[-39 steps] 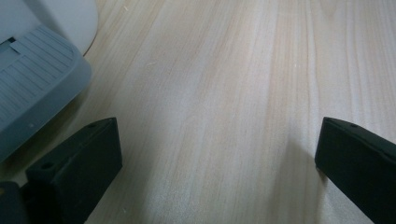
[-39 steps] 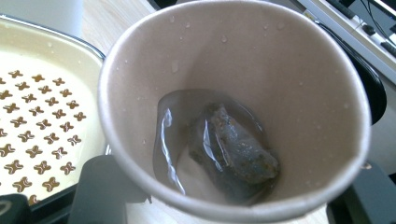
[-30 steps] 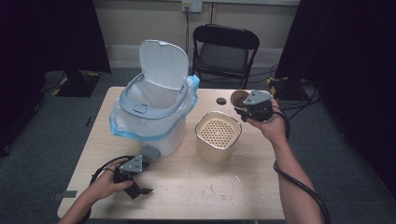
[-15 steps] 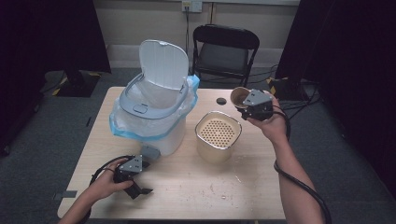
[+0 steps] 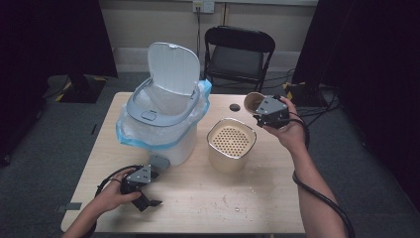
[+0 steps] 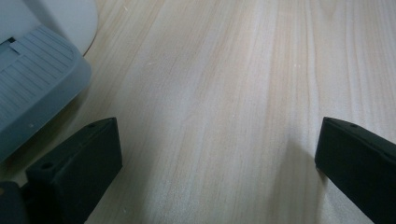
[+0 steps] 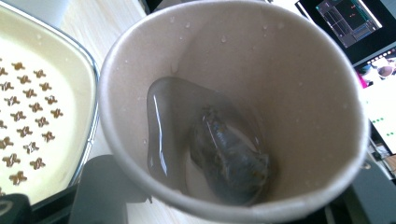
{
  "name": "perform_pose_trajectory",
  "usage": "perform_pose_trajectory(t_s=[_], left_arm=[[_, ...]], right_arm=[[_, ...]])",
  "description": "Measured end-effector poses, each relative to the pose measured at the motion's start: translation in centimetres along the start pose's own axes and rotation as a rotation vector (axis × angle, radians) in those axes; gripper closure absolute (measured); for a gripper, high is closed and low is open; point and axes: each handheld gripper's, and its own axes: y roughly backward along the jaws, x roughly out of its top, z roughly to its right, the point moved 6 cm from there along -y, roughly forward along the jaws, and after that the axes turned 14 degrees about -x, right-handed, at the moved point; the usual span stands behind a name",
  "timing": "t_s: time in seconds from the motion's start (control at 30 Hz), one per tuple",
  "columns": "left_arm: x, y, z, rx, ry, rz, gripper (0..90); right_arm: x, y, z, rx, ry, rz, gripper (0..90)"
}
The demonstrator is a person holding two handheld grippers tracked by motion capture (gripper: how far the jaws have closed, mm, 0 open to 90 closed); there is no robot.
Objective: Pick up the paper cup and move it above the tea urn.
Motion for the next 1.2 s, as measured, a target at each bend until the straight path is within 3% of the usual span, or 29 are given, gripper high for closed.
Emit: perform_pose_trajectory(t_s=[0.3,0.53,1.0,1.07,1.2], left_arm=[[0.0,0.0,0.0,0.0,0.0,0.001,0.0],[0.0,0.0,0.0,0.003,0.0,-0.007,0.0],[0.0,0.1,0.0,-0.004,-0.002,-0.006,0.0],[0.0,0.1,0.0,-0.004,-0.001,-0.007,0.0],[0.0,0.1,0.0,-0.004,-0.001,-0.007,0.0]], right_arm=[[0.4,0.4,-0.1,-0.028,0.091,0.0,37.5],[0.6,0.7,-0.3,-0.032,0.128,-0.003,37.5],[1.4,1.2,-0.9,-0.059,0.301,-0.002,37.6],[1.5,1.2,-1.1,-0.048,0.302,0.0,37.6],[1.7,1.4,-1.3,-0.07,0.38,-0.004,37.7]])
